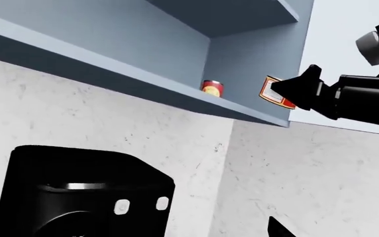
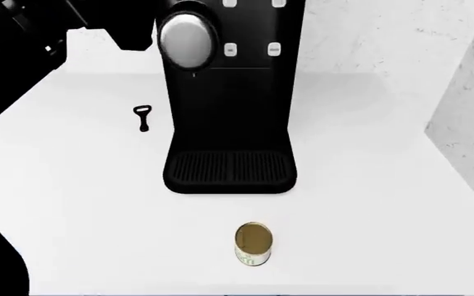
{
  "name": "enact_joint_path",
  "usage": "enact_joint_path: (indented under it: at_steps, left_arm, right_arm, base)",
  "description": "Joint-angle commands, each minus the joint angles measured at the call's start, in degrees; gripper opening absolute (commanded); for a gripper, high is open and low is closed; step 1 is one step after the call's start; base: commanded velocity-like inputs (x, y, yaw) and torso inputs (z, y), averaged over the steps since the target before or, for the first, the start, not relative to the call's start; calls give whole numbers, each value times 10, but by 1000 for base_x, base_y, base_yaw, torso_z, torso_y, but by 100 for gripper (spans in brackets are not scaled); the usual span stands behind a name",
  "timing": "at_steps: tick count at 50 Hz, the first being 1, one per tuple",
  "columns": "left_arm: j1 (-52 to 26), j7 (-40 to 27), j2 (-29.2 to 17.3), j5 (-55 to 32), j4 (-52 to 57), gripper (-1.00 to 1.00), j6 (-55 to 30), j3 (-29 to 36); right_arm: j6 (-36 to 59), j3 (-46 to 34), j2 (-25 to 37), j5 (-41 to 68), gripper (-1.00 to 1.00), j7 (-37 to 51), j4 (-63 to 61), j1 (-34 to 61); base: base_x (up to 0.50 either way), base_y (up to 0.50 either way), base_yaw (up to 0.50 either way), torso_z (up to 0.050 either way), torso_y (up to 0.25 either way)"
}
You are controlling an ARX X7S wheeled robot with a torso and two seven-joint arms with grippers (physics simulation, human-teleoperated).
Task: Pick the cans from the counter and place them in their designated side in the cabinet.
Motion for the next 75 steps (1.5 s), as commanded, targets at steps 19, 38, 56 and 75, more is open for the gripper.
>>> enact_joint_path:
  at_steps: [19, 38, 56, 75]
  left_arm:
    - [-10, -10, -18, -15, 15, 100, 19, 5]
    - [-9, -5, -23, -15, 15, 100, 25, 11]
    - [-6, -2, -26, -10, 21, 100, 31, 15]
    - [-3, -1, -33, -13, 22, 100, 39, 18]
  right_arm:
    - [-3, -4, 0, 3, -100, -5, -4, 5]
    - [-3, -4, 0, 3, -100, -5, -4, 5]
    - [-3, -4, 0, 3, 100, -5, -4, 5]
    - [-3, -4, 0, 3, 100, -5, -4, 5]
  base:
    - [320, -156, 0, 0, 1]
    - [181, -171, 0, 0, 1]
    - [17, -56, 0, 0, 1]
    - [-93, 0, 0, 0, 0]
